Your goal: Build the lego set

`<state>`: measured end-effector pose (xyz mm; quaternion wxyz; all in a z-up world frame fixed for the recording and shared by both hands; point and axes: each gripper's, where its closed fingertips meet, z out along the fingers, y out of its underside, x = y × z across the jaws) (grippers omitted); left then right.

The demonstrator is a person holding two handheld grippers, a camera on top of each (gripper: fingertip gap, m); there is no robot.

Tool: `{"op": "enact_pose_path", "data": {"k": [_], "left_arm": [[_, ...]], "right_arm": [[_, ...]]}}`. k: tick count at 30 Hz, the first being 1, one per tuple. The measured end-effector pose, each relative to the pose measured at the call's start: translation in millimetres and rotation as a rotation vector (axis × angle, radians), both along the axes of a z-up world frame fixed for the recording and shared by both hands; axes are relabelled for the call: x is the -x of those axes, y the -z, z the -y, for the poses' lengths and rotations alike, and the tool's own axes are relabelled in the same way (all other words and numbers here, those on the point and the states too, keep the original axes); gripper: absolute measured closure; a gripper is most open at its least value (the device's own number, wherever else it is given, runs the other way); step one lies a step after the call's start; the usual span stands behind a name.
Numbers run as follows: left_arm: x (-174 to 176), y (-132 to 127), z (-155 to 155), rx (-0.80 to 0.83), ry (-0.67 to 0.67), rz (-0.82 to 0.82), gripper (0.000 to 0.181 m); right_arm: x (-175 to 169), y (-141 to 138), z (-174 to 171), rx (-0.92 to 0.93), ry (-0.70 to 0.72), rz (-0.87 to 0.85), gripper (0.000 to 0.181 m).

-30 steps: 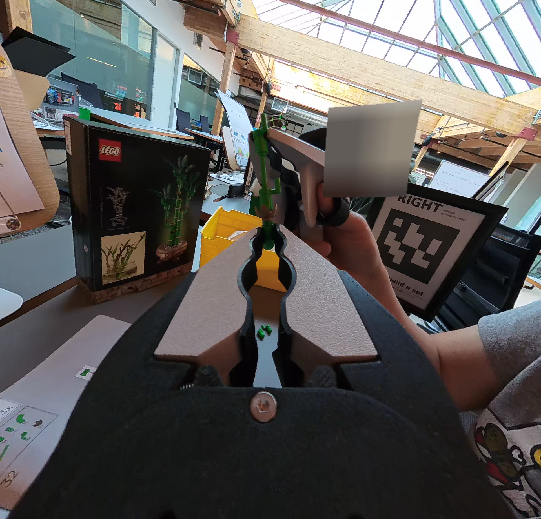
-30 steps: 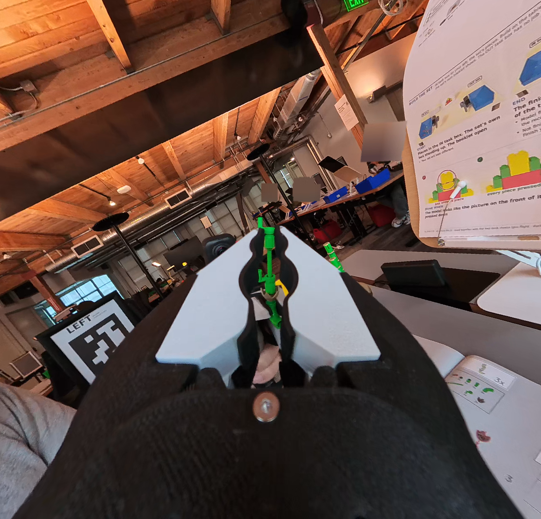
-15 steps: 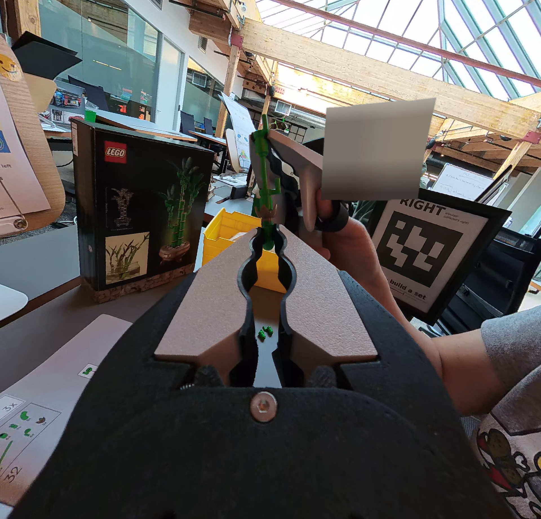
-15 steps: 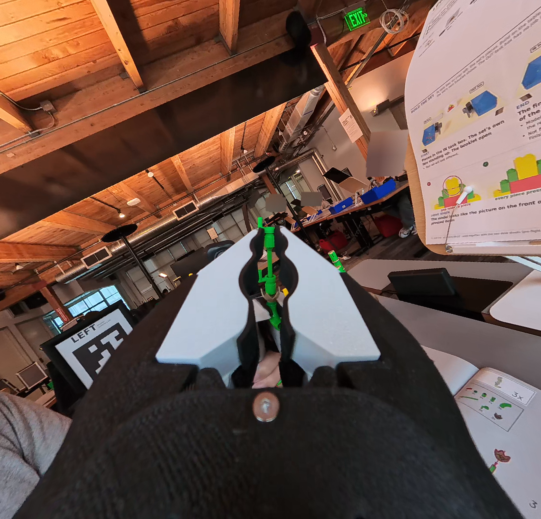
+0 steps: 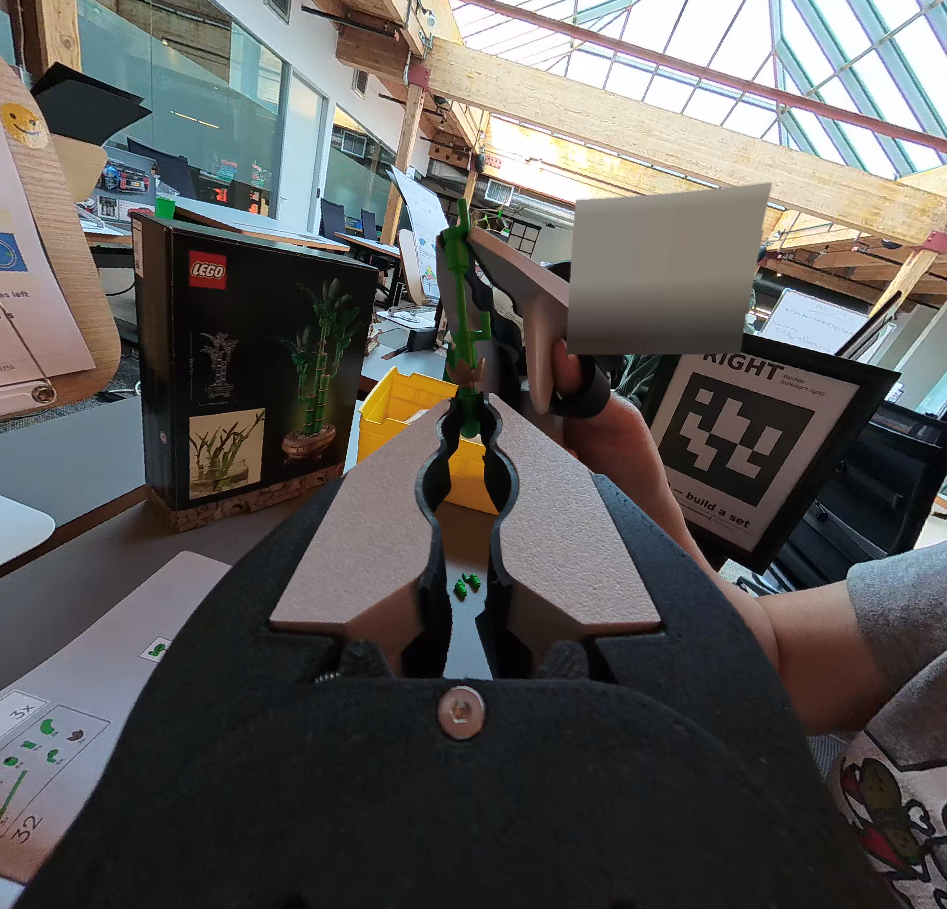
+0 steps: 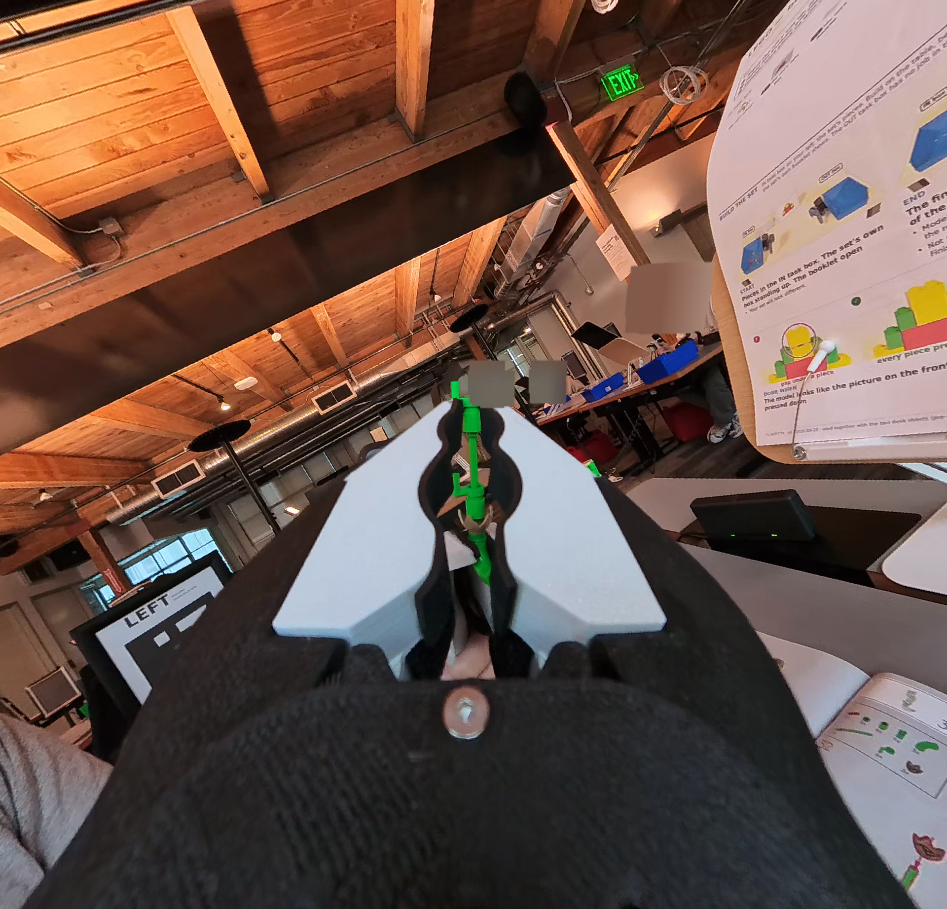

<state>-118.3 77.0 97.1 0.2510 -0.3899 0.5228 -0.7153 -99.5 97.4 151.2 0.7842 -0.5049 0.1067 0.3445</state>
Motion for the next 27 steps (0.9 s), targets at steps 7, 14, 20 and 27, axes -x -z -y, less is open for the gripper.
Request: {"op": "enact_pose_path", "data": {"k": [7,14,20,27], "left_arm": [[-0.5,0.5,0.4,0.001,-0.001,-0.001,0.176],[0.2,-1.4,-1.3,0.026,0.012,0.003,0.176],[1.7,-4.2,-6.1,0.045,0.007,0.012,0.176],[3.8,-0.3,-9.0,-0.004,0.007,-0.011,0.176]], "right_arm": [[0.8,0.1,-0.5,-0.018,-0.002,-0.017,0.175],[-4.2,0.9,0.9,-0.022,-0.006,-0.04,0.175],[-5.5,4.0,-0.6,-0.016,-0.033,-0.063,0.175],[-2.1,4.9,-2.4,0.012,-0.029,-0.017,0.175]]}}
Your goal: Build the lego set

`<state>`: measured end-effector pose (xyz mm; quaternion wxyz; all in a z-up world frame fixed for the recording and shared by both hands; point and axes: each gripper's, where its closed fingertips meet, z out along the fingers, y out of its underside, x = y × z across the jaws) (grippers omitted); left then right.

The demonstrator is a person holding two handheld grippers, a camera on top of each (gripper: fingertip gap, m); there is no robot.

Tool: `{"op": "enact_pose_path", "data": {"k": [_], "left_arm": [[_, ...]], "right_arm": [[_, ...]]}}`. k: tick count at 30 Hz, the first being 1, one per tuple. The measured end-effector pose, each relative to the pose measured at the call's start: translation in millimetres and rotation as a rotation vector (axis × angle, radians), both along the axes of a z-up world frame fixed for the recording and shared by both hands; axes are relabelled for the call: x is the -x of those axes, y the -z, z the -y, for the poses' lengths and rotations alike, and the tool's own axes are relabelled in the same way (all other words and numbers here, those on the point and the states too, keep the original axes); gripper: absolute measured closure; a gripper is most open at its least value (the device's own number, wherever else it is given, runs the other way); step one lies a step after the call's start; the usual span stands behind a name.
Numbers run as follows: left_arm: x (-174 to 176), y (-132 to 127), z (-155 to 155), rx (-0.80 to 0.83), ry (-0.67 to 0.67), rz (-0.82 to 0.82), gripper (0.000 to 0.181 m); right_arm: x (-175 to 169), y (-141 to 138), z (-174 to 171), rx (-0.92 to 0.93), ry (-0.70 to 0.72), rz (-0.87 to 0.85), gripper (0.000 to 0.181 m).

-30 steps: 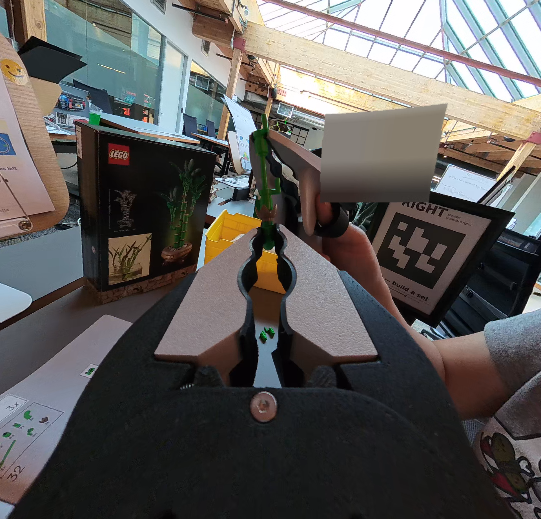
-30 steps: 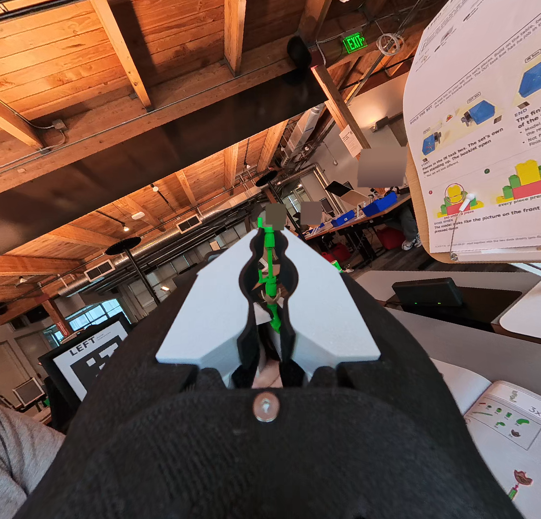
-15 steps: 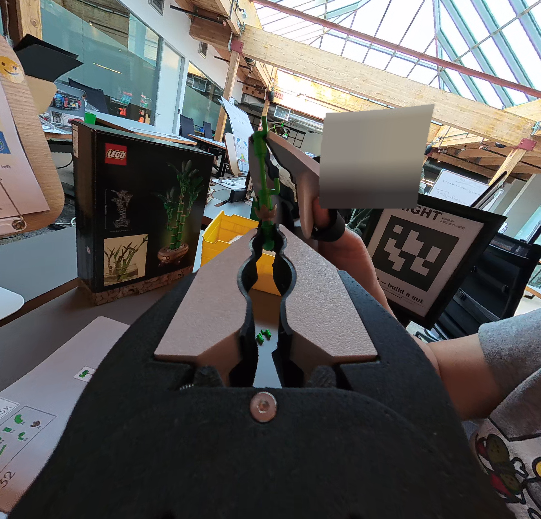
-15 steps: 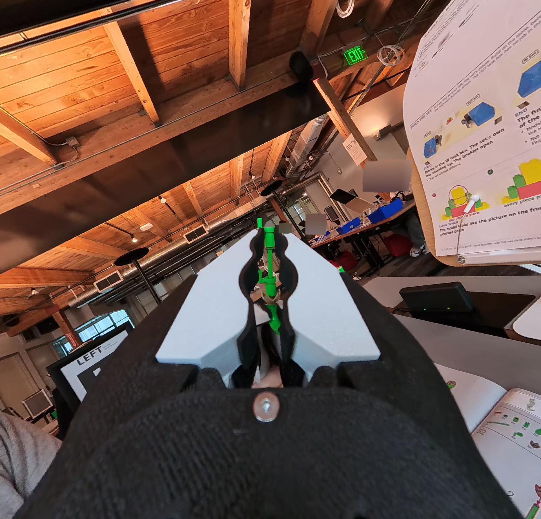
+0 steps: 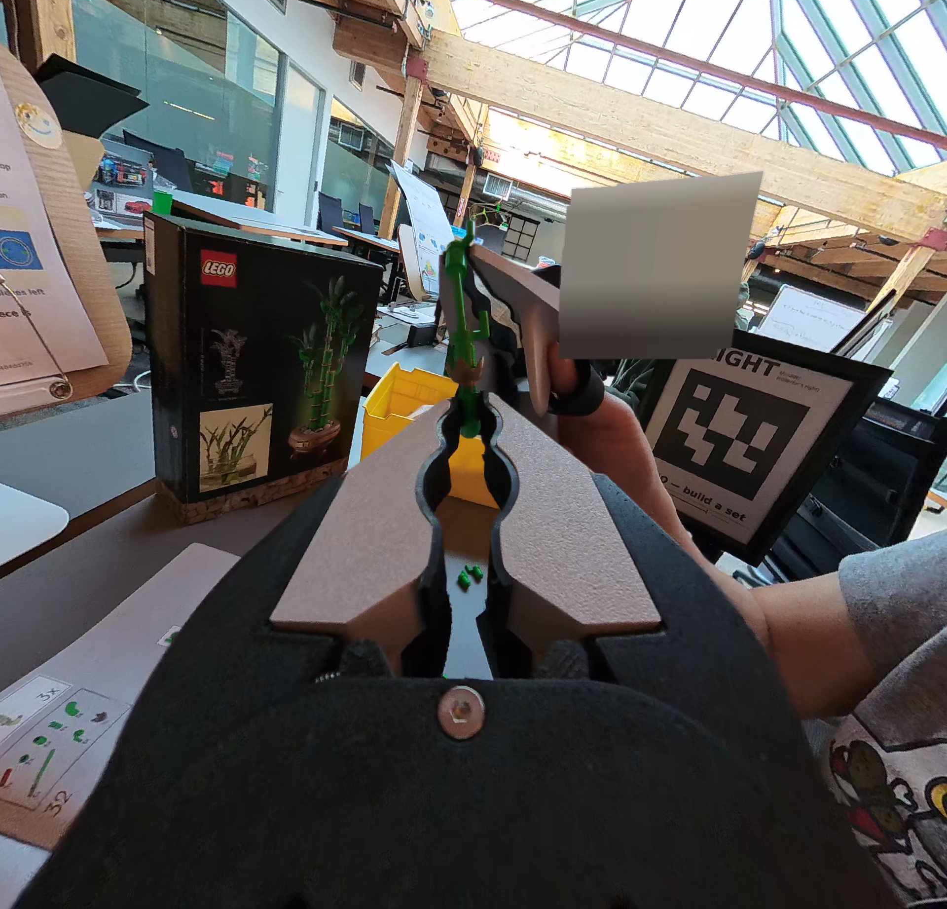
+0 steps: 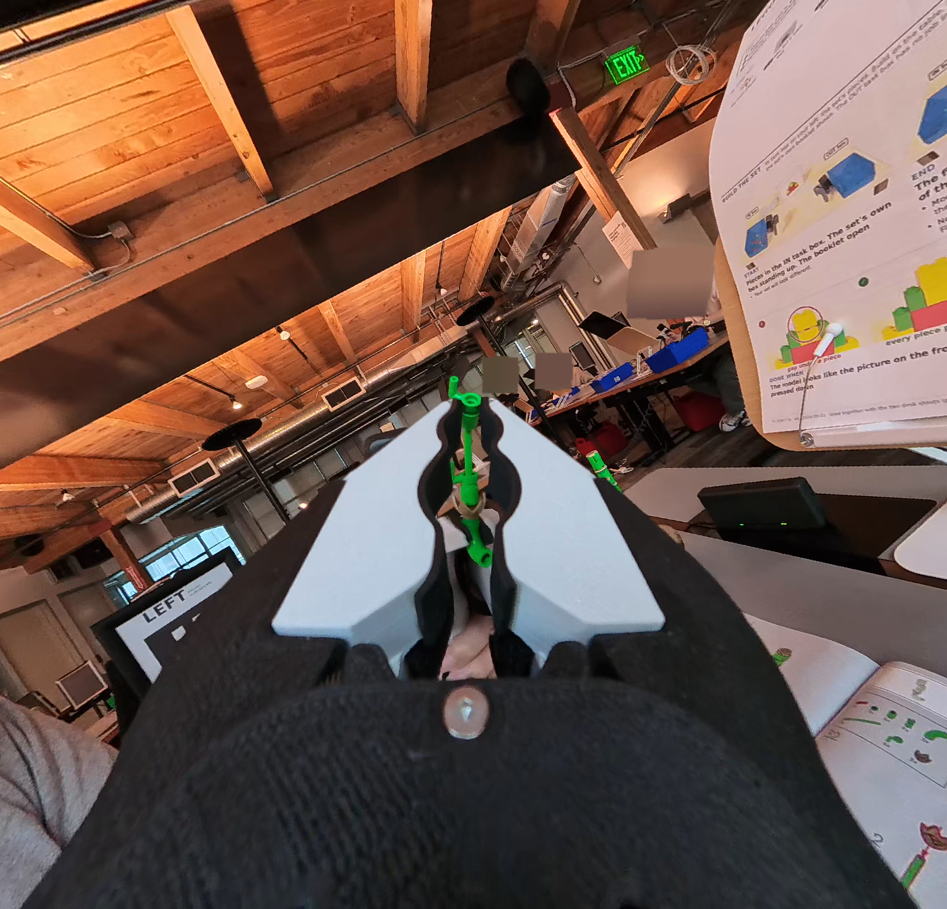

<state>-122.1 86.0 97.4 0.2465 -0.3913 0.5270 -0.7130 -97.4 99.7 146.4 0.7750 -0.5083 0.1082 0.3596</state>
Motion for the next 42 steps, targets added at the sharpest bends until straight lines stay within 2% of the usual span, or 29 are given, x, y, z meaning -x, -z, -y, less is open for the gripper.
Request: {"op": "enact_pose_path", "data": {"k": [10,21,33,42], "left_arm": [[-3.6,10.5,-3.3,-0.103,-0.053,-0.041,0.176],[-3.7,13.3,-0.9,-0.098,-0.029,-0.061,0.176],[-3.7,17.5,-1.8,-0.081,-0.012,-0.094,0.176],[-1.4,23.2,-3.3,-0.146,-0.014,-0.119,0.176]], "right_arm": [[-4.3,9.7,-3.7,0.071,-0.047,-0.013,0.176],[-4.1,11.1,-3.6,0.066,-0.076,0.008,0.176],[-2.7,13.9,-3.6,0.09,-0.039,0.125,0.176],[-2.7,20.4,-3.9,0.145,-0.094,0.109,0.176]]}}
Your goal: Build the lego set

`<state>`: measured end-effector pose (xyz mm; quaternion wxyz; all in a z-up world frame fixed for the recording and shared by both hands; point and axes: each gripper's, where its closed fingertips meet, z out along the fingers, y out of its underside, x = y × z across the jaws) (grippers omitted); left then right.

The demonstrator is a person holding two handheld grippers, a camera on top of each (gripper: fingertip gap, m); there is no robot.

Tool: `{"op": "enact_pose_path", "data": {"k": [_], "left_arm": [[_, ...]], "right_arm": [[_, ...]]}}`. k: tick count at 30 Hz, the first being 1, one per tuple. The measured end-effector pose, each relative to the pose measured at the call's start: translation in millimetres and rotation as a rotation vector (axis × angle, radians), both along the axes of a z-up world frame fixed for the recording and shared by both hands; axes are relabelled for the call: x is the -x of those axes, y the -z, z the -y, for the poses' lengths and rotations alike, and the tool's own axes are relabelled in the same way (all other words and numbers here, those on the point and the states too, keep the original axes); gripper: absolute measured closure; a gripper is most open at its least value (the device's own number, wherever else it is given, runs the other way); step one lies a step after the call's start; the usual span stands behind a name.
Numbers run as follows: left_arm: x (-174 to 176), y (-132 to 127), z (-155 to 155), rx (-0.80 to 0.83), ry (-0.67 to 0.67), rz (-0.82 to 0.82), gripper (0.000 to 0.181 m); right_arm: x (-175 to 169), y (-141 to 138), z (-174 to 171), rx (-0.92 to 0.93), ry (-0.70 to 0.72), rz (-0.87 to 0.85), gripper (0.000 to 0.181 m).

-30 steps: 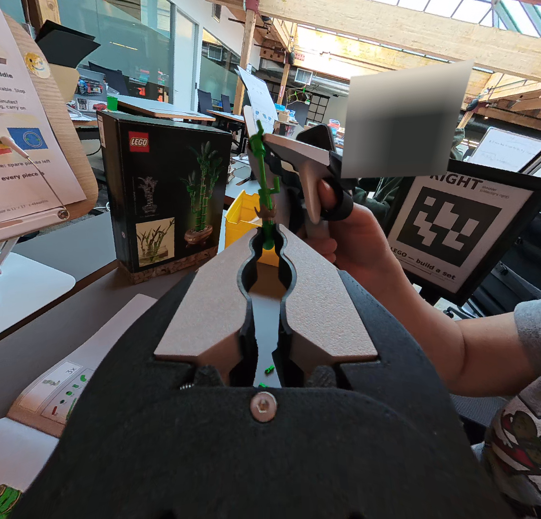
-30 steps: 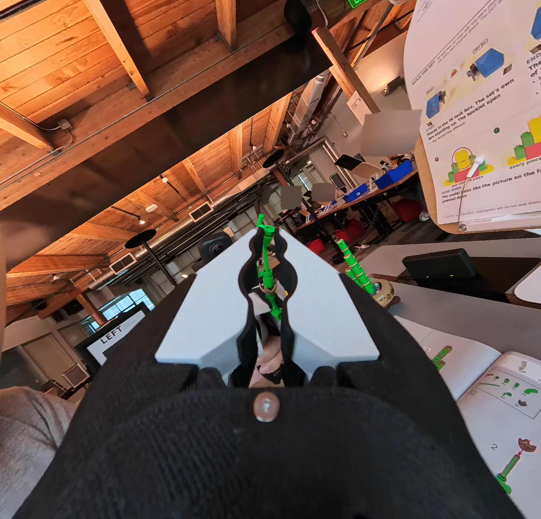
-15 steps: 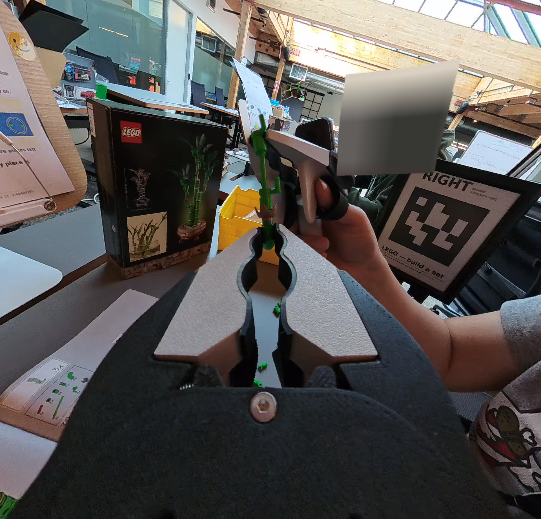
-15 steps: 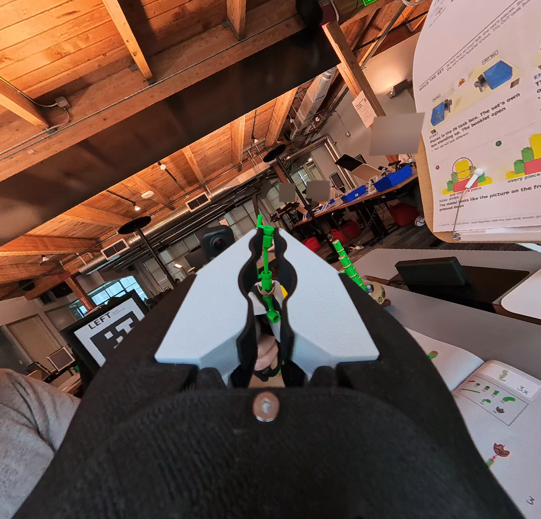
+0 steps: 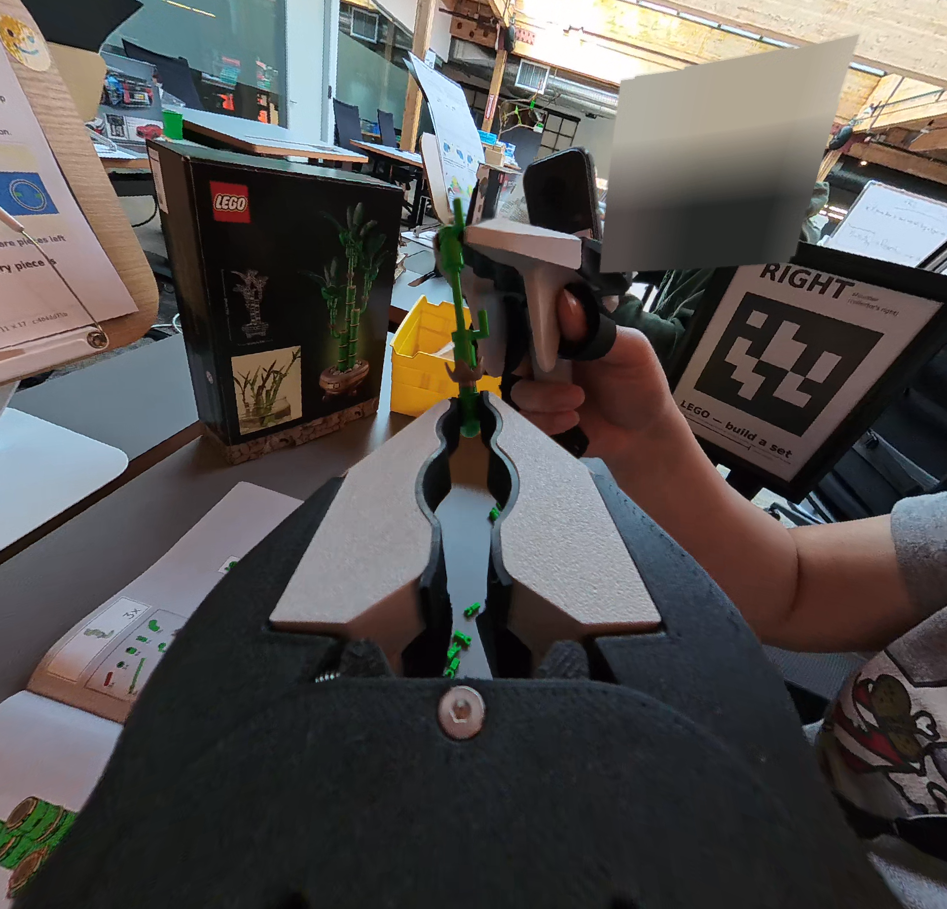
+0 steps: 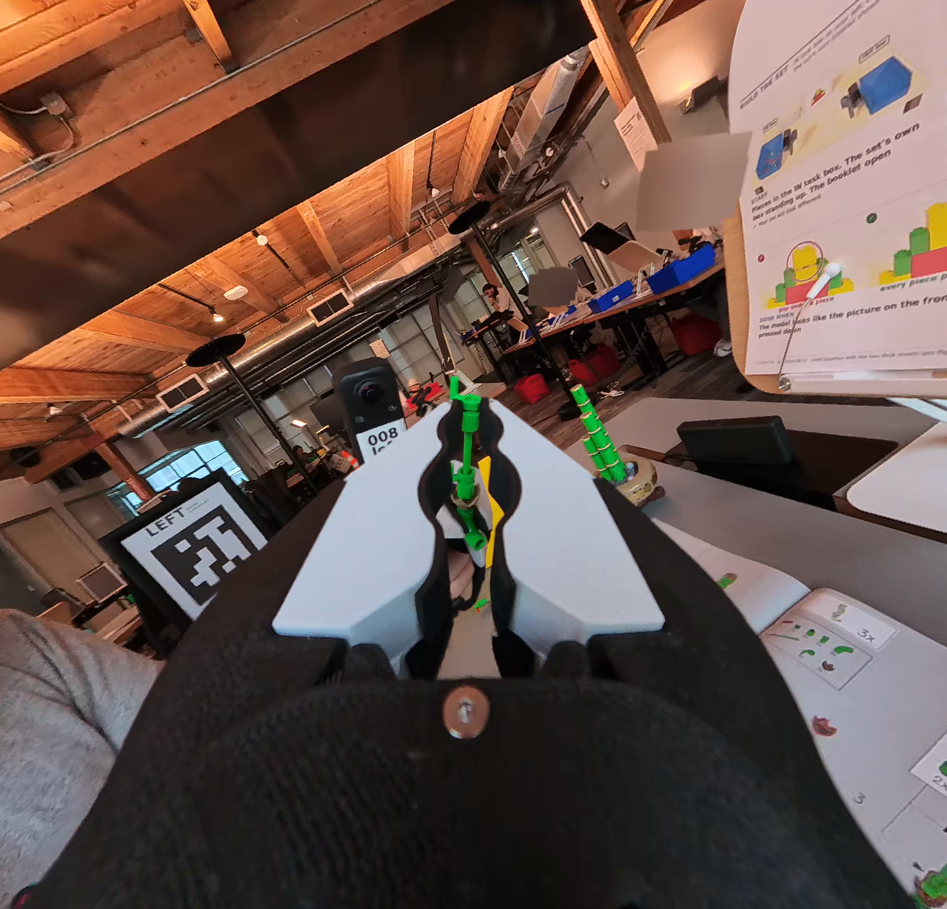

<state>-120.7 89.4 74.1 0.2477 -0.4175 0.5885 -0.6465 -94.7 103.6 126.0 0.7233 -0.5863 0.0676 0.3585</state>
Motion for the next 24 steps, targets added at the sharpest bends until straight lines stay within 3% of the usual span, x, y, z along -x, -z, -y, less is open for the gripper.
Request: {"op": "enact_pose_path", "data": {"k": [5,18,24], "left_arm": [[2.6,3.8,0.0,-0.041,0.009,-0.017,0.175],[2.0,0.3,-3.8,0.039,0.011,-0.02,0.175],[2.5,-0.7,-3.9,0.033,0.009,-0.013,0.175]], "right_arm": [[0.9,5.1,0.9,0.033,-0.065,-0.036,0.176],[3.0,0.3,-3.7,-0.029,0.024,0.024,0.176],[2.0,0.9,-3.0,-0.031,-0.004,-0.015,0.176]]}}
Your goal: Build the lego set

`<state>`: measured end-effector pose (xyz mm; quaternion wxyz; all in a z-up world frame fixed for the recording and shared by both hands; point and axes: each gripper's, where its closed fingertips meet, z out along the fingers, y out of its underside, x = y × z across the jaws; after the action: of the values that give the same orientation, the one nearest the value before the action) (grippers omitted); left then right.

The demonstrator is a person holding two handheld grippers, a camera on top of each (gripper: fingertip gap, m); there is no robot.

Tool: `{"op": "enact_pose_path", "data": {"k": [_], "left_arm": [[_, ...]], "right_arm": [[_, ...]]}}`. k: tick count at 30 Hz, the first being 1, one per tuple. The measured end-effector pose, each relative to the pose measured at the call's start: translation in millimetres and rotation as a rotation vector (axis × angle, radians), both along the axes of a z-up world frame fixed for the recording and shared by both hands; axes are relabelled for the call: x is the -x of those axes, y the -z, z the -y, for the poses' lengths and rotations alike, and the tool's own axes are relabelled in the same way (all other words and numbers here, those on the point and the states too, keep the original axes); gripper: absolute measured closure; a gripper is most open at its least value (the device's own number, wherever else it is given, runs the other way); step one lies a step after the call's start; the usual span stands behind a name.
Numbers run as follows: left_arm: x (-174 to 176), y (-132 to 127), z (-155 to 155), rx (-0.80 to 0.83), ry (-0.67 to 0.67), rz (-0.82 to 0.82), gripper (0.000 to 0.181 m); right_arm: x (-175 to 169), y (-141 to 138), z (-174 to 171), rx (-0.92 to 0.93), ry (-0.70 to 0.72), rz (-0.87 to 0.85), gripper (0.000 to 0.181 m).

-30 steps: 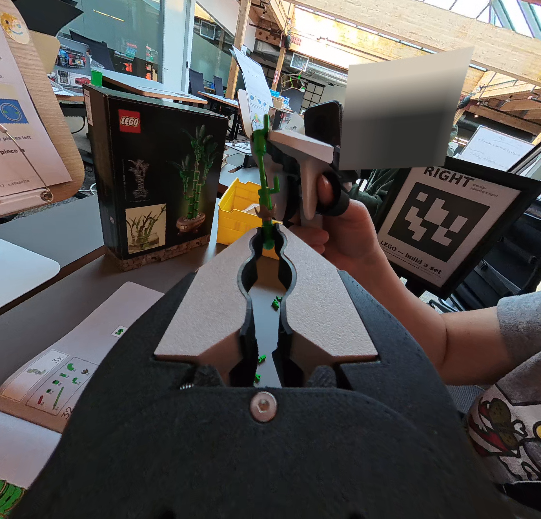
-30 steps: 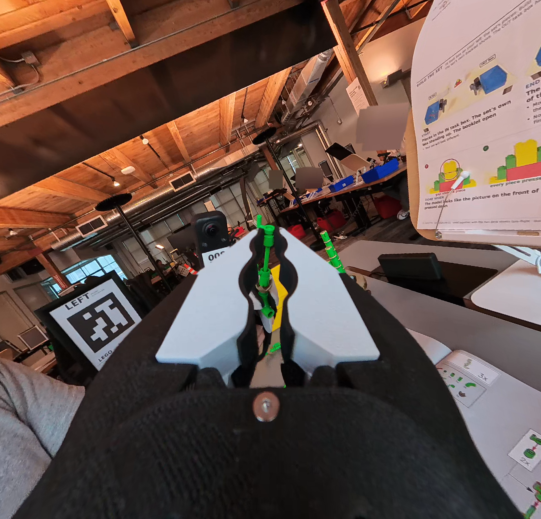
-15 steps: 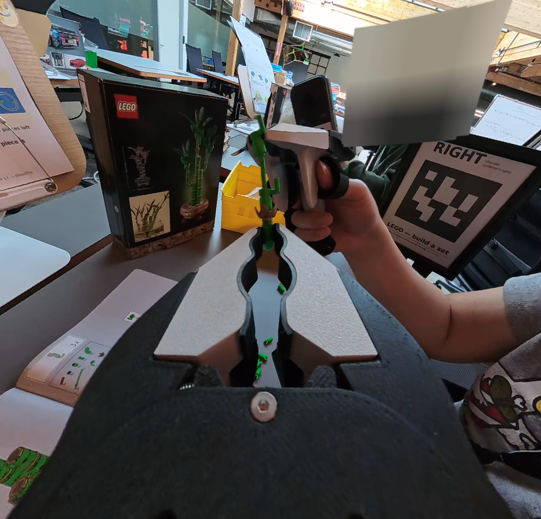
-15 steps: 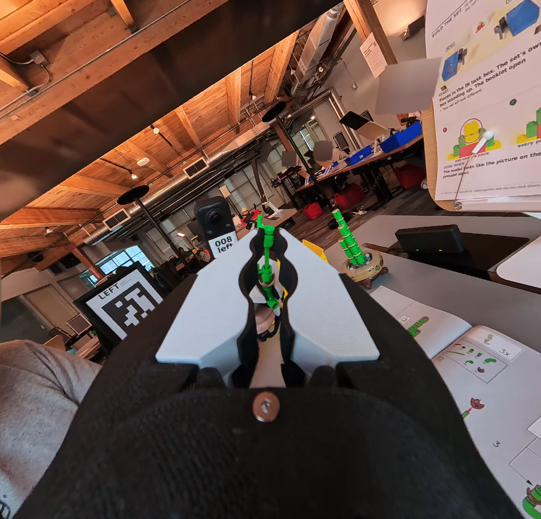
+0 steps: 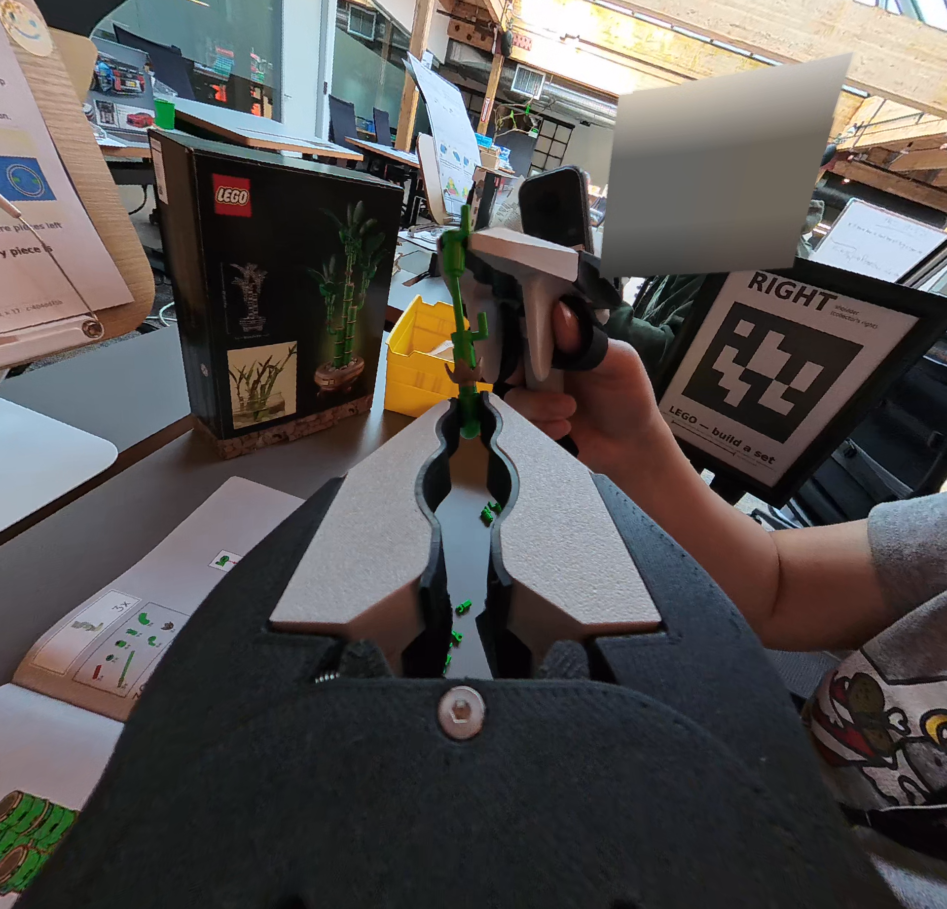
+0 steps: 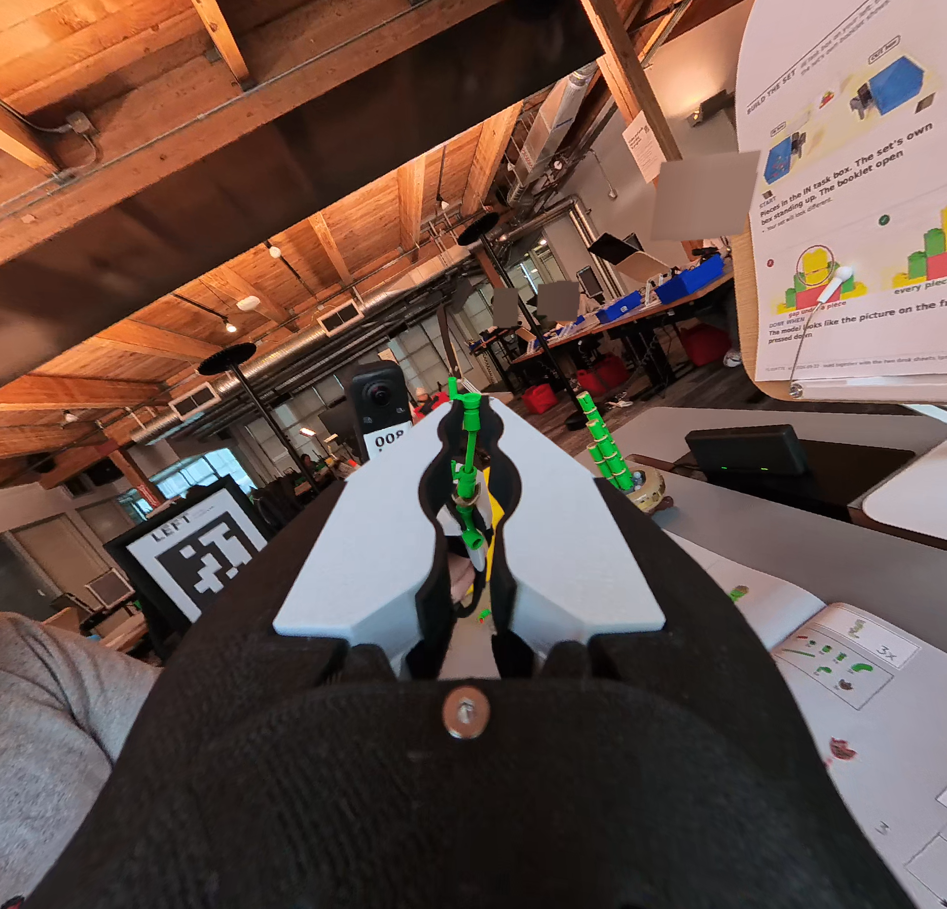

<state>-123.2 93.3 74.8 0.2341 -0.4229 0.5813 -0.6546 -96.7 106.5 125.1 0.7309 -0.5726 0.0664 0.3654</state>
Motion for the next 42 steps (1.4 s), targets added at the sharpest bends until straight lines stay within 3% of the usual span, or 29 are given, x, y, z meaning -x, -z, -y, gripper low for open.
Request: {"op": "enact_pose_path", "data": {"k": [42], "left_arm": [[-2.0,-1.3,-1.7,0.024,-0.01,0.008,0.176]], "right_arm": [[-2.9,-0.2,-4.0,-0.089,-0.045,-0.182,0.176]]}}
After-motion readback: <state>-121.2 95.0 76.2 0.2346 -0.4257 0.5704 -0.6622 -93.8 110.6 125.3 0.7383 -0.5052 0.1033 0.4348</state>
